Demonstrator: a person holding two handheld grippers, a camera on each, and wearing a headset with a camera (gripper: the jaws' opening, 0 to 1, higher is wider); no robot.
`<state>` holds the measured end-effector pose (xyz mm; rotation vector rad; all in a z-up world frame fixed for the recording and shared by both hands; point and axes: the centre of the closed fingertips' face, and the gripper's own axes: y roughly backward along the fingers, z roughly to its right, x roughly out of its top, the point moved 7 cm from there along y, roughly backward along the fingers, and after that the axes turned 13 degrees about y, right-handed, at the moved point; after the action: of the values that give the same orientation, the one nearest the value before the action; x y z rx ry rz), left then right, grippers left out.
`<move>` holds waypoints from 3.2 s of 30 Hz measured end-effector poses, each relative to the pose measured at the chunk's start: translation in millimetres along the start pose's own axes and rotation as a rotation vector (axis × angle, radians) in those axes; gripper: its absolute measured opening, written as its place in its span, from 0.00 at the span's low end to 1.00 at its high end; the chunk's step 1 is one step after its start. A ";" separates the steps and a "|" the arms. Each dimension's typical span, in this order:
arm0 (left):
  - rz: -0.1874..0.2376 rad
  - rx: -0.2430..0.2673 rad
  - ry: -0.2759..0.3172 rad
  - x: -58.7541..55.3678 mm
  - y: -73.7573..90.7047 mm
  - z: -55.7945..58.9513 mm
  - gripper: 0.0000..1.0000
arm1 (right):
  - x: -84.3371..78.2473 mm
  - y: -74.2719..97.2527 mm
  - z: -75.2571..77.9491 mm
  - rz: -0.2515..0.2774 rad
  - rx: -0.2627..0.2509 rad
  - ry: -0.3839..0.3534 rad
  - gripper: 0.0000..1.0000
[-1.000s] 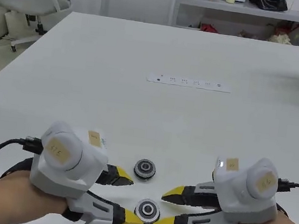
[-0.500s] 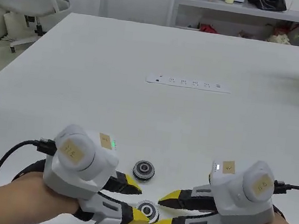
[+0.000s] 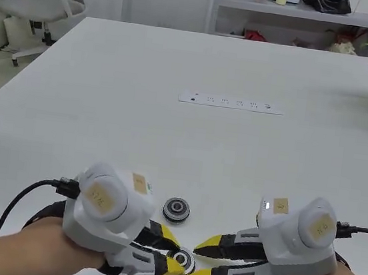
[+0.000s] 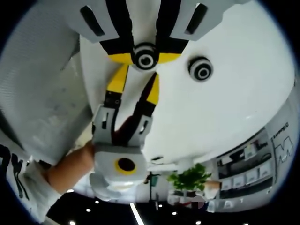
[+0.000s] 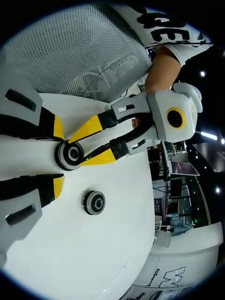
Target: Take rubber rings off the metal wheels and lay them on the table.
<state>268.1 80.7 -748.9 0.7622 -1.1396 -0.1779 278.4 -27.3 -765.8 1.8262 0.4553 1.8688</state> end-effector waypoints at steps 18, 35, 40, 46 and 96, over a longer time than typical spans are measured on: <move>0.033 0.024 -0.065 -2.8 -1.2 2.0 0.14 | -2.7 -3.4 -0.8 0.007 0.008 -0.028 0.22; 0.040 0.033 -0.056 -3.7 0.1 1.6 0.14 | -5.9 1.4 -2.1 0.007 0.020 -0.045 0.11; 0.043 0.032 -0.057 -4.1 0.3 0.7 0.14 | -4.8 1.2 -1.7 0.007 0.010 -0.025 0.15; 0.045 0.031 -0.058 -4.0 0.3 1.0 0.14 | 0.5 -3.7 -2.1 0.014 -0.014 -0.002 0.26; 0.040 0.048 -0.045 -3.3 -0.4 1.6 0.13 | -4.7 2.2 0.3 -0.061 -0.047 -0.036 0.00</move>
<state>265.3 81.3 -751.3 0.7801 -1.2042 -0.1352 278.3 -31.8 -768.5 1.7926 0.4454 1.7880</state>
